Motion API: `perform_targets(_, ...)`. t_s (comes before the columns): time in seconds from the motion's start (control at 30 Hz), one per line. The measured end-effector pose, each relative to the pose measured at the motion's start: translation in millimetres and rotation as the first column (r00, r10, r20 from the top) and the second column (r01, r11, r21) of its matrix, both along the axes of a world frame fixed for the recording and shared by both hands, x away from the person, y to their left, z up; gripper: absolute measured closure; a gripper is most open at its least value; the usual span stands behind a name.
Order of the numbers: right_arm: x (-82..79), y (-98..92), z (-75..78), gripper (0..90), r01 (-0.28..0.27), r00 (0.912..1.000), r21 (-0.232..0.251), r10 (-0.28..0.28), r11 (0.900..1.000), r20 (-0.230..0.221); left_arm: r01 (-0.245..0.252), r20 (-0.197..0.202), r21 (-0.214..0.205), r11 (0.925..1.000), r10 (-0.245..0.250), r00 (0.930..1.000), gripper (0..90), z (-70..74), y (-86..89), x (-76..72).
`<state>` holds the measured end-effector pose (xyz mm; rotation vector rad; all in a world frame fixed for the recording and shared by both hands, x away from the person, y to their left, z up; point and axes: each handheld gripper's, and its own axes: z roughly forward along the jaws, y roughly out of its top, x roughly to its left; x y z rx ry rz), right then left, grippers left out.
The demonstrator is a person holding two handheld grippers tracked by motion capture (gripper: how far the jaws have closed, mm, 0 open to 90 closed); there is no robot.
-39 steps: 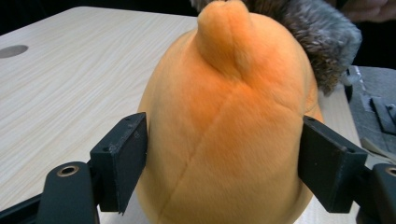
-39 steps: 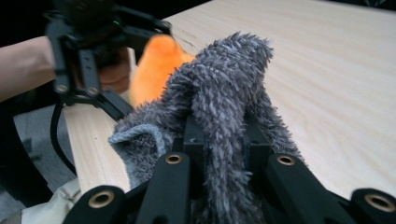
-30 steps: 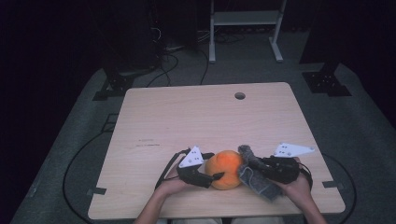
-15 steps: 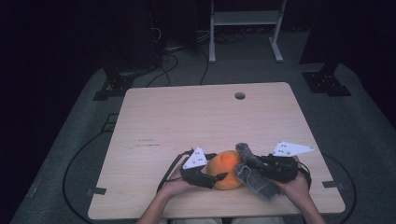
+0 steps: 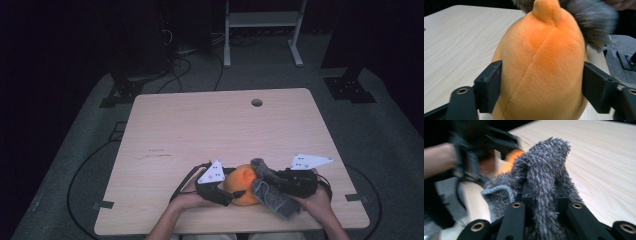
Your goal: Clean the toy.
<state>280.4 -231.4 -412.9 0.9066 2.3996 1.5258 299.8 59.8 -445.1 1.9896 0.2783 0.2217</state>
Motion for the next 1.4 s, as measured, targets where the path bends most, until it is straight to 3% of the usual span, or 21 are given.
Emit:
perform_targets(0.07,3.3,-10.5,-5.6,75.9,0.048,0.9982,0.004,-0.048,0.9988,-0.035,-0.013,0.012,-0.003,0.9999,0.013,0.9998,28.6,2.9,-3.2,-1.7)
perform_targets(0.13,0.7,-13.8,-1.3,76.1,0.061,0.9977,0.023,-0.061,0.9979,-0.029,-0.024,0.030,-0.005,0.9997,0.024,0.9993,32.0,10.1,-4.2,-3.6)
perform_targets(0.2,-3.0,-12.5,9.1,76.1,0.054,0.9985,0.036,-0.055,0.9979,0.010,-0.036,0.057,0.006,0.9993,0.036,0.9978,33.9,18.8,-2.3,-5.7)
perform_targets(0.3,-7.9,-6.3,26.9,76.2,0.036,0.9972,0.078,-0.041,0.9963,0.062,-0.071,0.108,0.103,0.9922,0.060,0.9924,34.1,24.5,-1.5,-9.1)
perform_targets(0.37,-11.5,1.8,35.8,76.2,0.006,0.9959,0.100,-0.015,0.9950,0.089,-0.067,0.099,0.095,0.9932,0.058,0.9935,34.4,25.0,-2.2,-10.6)
perform_targets(0.5,-18.2,25.3,45.3,76.1,-0.033,0.9909,0.062,0.024,0.9976,0.133,-0.040,0.117,0.116,0.9924,0.026,0.9928,34.7,29.9,-10.0,-17.6)
perform_targets(0.57,-15.3,28.4,39.3,76.1,-0.016,0.9926,0.030,0.012,0.9994,0.121,-0.034,0.106,0.121,0.9920,0.021,0.9941,34.8,29.0,-11.7,-19.1)
perform_targets(0.7,-3.2,13.0,13.0,76.2,0.026,0.9989,0.045,-0.028,0.9986,0.037,-0.044,0.075,0.103,0.9937,0.036,0.9965,34.8,23.5,-9.7,-14.5)
perform_targets(0.77,-0.6,3.4,6.1,76.3,0.072,0.9972,-0.004,-0.072,0.9974,0.020,-0.052,0.071,0.095,0.9941,0.045,0.9965,34.8,23.5,-10.2,-13.4)
perform_targets(0.8,-1.2,1.2,6.0,76.3,0.084,0.9964,-0.002,-0.083,0.9965,0.014,-0.053,0.072,0.096,0.9939,0.046,0.9964,34.7,23.3,-11.1,-13.4)
perform_targets(0.93,-10.4,8.5,22.7,76.3,0.043,0.9967,0.052,-0.047,0.9977,0.066,-0.068,0.078,0.088,0.9938,0.061,0.9951,34.1,20.5,-18.1,-15.2)
perform_targets(1.03,-15.3,23.3,29.6,76.2,0.014,0.9946,0.008,-0.015,0.9999,0.103,-0.062,0.079,0.084,0.9946,0.055,0.9953,29.7,19.9,-18.0,-15.5)
perform_targets(1.1,-13.2,25.2,24.3,76.2,0.014,0.9948,-0.017,-0.012,0.9998,0.101,-0.047,0.061,0.060,0.9971,0.043,0.9972,20.8,21.1,-13.1,-12.8)
perform_targets(1.2,-11.7,18.7,18.2,76.2,0.006,0.9972,-0.012,-0.005,0.9999,0.075,-0.059,0.030,0.035,0.9976,0.058,0.9978,10.4,22.9,-5.8,-7.0)
perform_targets(1.27,-11.3,13.4,17.0,76.2,0.008,0.9975,-0.013,-0.007,0.9999,0.071,-0.066,-0.006,0.025,0.9975,0.066,0.9978,8.3,20.4,-4.1,-2.3)
perform_targets(1.33,-9.3,8.8,14.8,76.2,0.016,0.9981,-0.009,-0.016,0.9998,0.059,-0.039,-0.049,0.048,0.9981,0.041,0.9980,8.7,16.1,-6.4,-0.4)
perform_targets(1.4,-6.9,3.9,12.2,76.2,0.028,0.9984,-0.005,-0.027,0.9996,0.049,0.003,-0.027,0.061,0.9981,-0.001,0.9996,12.3,12.6,-8.1,-4.5)
